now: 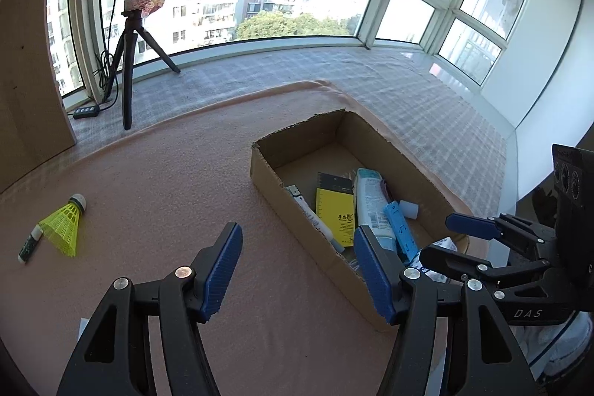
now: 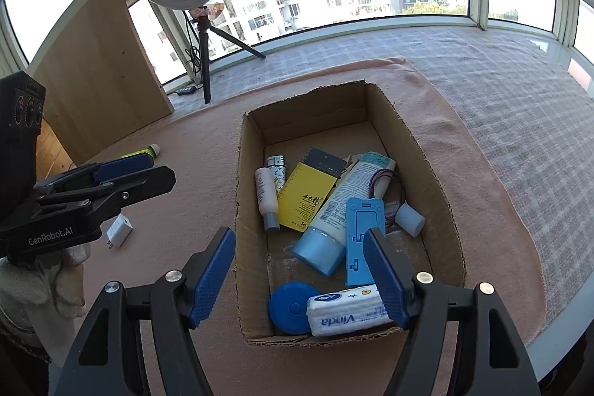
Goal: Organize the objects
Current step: 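Move the left tool to the white charger and grasp it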
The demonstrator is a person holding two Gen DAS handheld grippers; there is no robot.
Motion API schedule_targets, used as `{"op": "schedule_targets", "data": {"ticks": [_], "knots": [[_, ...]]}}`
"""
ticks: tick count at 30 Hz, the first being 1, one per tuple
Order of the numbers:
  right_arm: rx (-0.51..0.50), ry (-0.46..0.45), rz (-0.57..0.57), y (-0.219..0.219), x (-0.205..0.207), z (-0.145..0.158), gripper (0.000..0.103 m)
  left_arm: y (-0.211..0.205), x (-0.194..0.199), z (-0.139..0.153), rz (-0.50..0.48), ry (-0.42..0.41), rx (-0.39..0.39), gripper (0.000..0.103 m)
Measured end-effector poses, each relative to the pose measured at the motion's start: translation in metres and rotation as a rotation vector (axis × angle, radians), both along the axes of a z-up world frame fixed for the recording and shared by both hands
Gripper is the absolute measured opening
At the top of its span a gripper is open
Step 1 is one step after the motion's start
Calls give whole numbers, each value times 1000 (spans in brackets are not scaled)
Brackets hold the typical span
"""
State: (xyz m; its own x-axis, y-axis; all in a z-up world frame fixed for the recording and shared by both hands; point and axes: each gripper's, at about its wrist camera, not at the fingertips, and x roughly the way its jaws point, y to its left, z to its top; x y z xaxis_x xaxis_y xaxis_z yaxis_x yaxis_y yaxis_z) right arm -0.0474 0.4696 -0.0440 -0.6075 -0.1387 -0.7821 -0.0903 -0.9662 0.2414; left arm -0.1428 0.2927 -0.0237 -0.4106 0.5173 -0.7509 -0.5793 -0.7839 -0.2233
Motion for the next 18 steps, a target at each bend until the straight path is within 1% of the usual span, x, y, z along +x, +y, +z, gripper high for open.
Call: {"op": "schedule_targets", "data": {"ticks": [10, 13, 18], "knots": [[-13, -14, 35, -38, -6, 0, 69, -47, 5, 1, 38, 4, -8, 66], [-39, -19, 57, -52, -10, 0, 69, -73, 2, -3, 68, -13, 6, 66], [-80, -40, 104, -79, -18, -4, 69, -130, -4, -20, 140, -49, -15, 66]]}}
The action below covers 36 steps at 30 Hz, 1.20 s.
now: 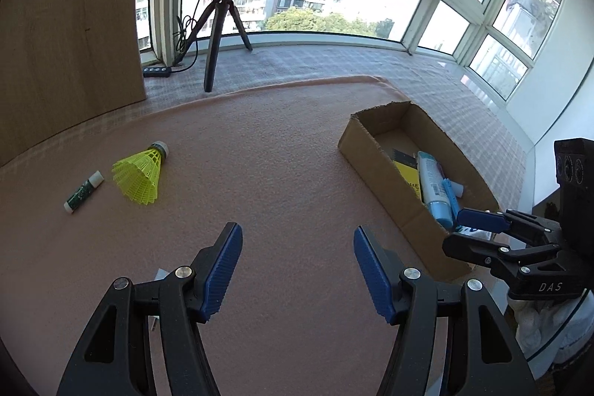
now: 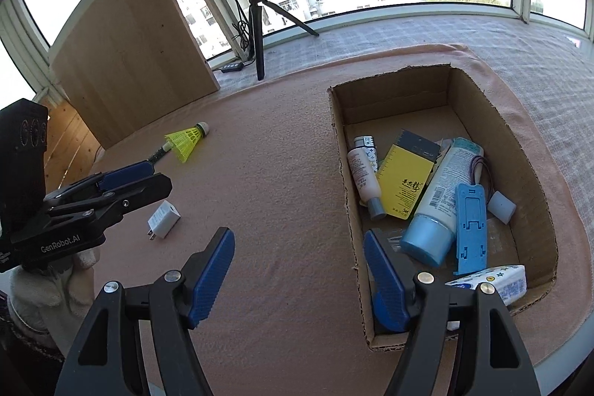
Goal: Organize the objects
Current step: 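Move the left tool to the white charger and grasp it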
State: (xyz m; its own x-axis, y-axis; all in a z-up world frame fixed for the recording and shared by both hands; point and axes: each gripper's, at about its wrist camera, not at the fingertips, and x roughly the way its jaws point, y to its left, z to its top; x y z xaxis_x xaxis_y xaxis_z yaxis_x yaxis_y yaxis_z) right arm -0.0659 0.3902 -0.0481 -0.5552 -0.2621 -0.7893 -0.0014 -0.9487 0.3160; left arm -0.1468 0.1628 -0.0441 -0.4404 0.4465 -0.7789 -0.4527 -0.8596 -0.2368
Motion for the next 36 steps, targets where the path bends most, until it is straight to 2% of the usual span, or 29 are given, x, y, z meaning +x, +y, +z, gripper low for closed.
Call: {"op": "schedule_targets", "data": {"ticks": [8, 14, 23, 29, 36], "knots": [[-75, -59, 79, -43, -22, -17, 69, -92, -12, -38, 118, -105, 20, 66], [-164, -111, 126, -72, -44, -32, 69, -128, -20, -65, 136, -166, 32, 66], [-272, -198, 189, -113, -73, -53, 69, -109, -23, -86, 28, -185, -27, 66], [-313, -239, 202, -132, -86, -65, 68, -95, -22, -92, -1, -194, -29, 65], [-290, -268, 229, -147, -100, -73, 50, -88, -13, -92, -24, -206, 3, 62]]}}
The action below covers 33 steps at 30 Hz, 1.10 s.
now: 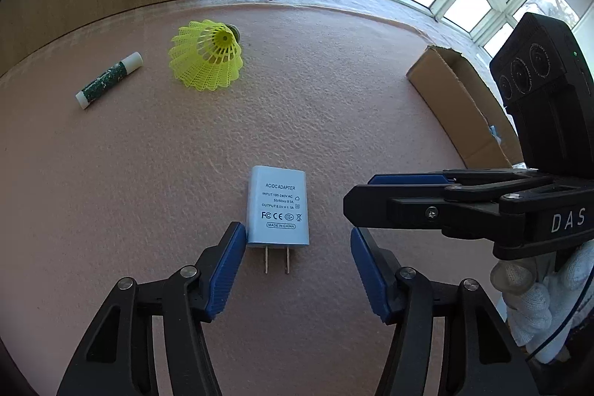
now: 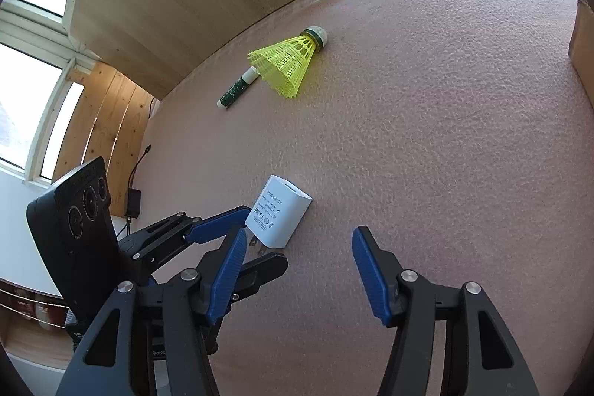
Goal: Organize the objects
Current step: 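Hand the white charger from the left tool to the right tool, then carry the charger with the right tool into the box and release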
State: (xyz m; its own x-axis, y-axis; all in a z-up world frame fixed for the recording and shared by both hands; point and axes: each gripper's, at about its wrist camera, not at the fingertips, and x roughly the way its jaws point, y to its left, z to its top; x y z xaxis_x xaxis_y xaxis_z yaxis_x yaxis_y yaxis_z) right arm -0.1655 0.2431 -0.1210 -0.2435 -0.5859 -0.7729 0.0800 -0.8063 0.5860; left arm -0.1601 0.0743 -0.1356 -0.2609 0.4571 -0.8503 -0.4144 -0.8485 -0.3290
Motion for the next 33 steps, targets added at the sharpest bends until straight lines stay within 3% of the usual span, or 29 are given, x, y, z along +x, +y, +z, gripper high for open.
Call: {"op": "schedule_targets", "data": {"ticks": [9, 13, 22, 33], "knots": [[-19, -54, 23, -12, -13, -18, 35, 8, -2, -8, 5, -7, -3, 62], [-16, -64, 31, -17, -16, -22, 29, 14, 2, -10, -9, -7, 0, 50], [-4, -54, 35, -13, -14, -21, 29, 21, 1, -5, 8, 2, -14, 44], [39, 32, 6, 14, 4, 10, 29, 56, 10, 26, -37, 68, -13, 44]]}}
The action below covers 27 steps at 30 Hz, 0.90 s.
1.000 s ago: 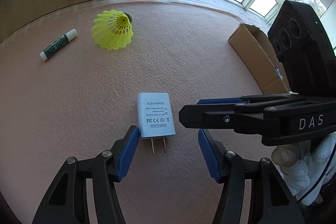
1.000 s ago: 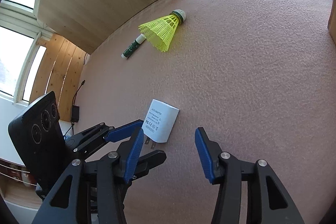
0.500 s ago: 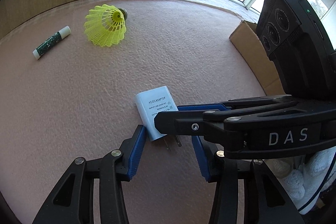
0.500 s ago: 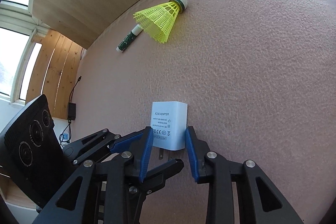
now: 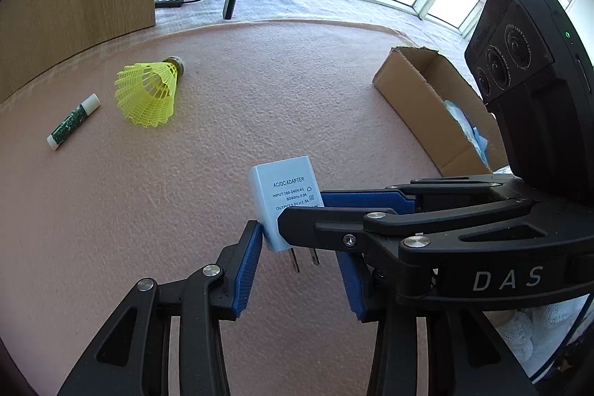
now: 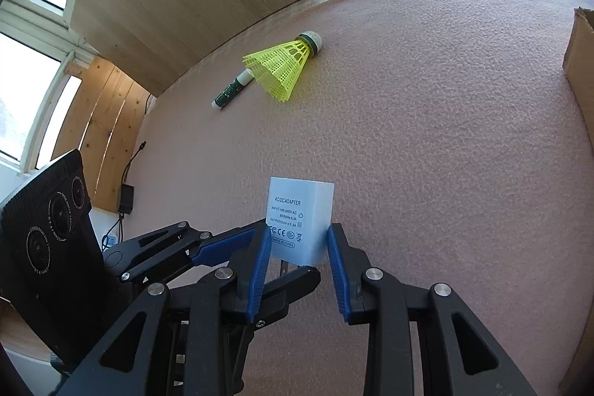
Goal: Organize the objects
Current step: 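Carry the charger with the right tool into the box and release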
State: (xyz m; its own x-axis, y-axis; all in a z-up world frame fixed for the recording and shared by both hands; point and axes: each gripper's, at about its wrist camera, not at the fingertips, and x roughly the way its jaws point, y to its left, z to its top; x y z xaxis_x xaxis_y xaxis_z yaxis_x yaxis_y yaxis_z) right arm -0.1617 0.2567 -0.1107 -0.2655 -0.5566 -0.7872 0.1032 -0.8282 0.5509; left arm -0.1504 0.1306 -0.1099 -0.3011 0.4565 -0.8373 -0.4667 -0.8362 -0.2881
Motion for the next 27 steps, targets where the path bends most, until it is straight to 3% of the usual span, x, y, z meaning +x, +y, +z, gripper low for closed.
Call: {"op": "schedule_targets", "data": {"ticks": [18, 27], "knots": [[25, 149, -188, 117, 50, 64, 29, 138, 27, 62, -192, 130, 50, 44], [52, 191, -276, 190, 50, 81, 29, 225, 11, 72, -259, 164, 62, 44]]}}
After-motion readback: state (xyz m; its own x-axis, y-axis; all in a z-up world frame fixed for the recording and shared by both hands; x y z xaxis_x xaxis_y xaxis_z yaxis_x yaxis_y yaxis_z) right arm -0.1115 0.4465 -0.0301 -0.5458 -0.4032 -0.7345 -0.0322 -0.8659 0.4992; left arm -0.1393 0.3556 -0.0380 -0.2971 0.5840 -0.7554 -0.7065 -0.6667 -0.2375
